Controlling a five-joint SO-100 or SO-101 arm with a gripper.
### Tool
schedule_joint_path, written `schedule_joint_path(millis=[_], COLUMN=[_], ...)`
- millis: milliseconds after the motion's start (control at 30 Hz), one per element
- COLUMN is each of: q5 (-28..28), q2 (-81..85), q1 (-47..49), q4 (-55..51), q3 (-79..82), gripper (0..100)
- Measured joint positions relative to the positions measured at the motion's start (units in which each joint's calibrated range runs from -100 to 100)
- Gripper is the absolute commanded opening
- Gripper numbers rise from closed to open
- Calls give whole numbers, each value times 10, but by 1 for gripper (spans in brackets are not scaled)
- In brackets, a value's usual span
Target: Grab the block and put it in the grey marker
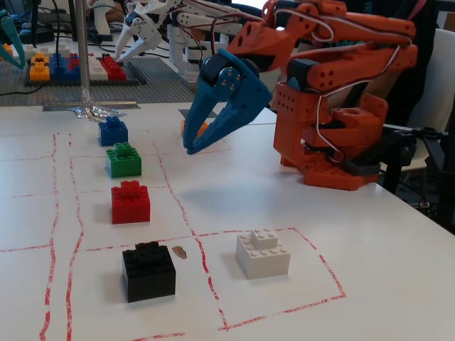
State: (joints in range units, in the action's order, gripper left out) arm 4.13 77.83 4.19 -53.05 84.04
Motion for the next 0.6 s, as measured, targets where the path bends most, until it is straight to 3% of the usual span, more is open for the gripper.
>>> schedule_joint_path(millis=[333,600], q5=[-3,0], q2=[-296,-480], q1=[0,-27], q4=[-101,-162], q3=[-272,-441], gripper=[1,11])
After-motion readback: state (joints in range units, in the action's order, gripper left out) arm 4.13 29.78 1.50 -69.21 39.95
